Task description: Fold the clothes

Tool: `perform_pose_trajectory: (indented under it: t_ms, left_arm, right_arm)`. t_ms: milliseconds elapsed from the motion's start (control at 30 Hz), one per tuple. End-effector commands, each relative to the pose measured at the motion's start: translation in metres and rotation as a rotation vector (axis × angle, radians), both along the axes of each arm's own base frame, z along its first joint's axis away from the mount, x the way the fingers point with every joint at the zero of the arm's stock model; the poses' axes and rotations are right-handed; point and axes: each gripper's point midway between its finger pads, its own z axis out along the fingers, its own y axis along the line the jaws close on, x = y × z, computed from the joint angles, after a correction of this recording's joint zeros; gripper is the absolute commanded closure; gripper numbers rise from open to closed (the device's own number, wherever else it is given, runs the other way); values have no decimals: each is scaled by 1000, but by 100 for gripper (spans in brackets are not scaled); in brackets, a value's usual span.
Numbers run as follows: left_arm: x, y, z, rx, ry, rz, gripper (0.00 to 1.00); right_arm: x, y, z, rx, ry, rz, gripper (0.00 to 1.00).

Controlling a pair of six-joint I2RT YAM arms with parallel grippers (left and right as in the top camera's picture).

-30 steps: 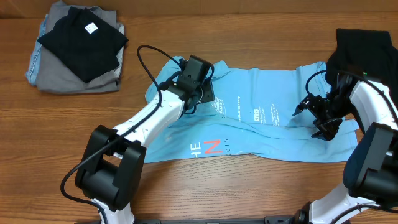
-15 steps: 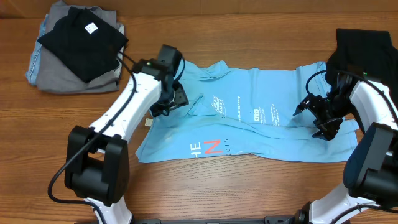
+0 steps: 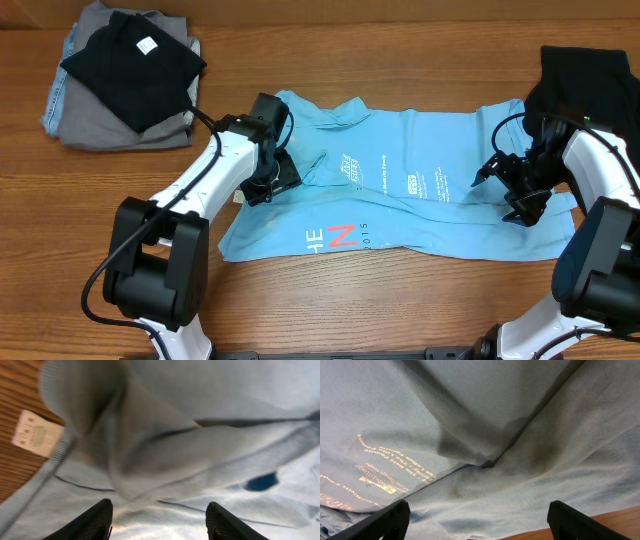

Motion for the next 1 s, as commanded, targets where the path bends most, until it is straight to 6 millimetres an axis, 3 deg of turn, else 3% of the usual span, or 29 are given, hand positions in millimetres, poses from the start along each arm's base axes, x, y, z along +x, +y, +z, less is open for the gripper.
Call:
perform_pose_trajectory:
  t_ms: [0, 167, 333, 833, 967]
  left_arm:
    - [0, 15, -4, 20, 5, 23, 37]
    - [2, 16, -7, 16, -8, 28, 40]
    - [10, 14, -6, 6, -39, 28, 48]
    - [6, 8, -20, -21, -4, 25, 51]
    - [11, 7, -24, -25, -15, 26, 58]
  right_arm:
    - [1, -1, 2, -15, -13, 9, 8]
    - [2, -1, 1, -16, -17, 9, 8]
    - [1, -1, 1, -15, -14, 9, 8]
    - [0, -1, 1, -14, -10, 9, 8]
    - [0, -1, 1, -14, -10, 9, 8]
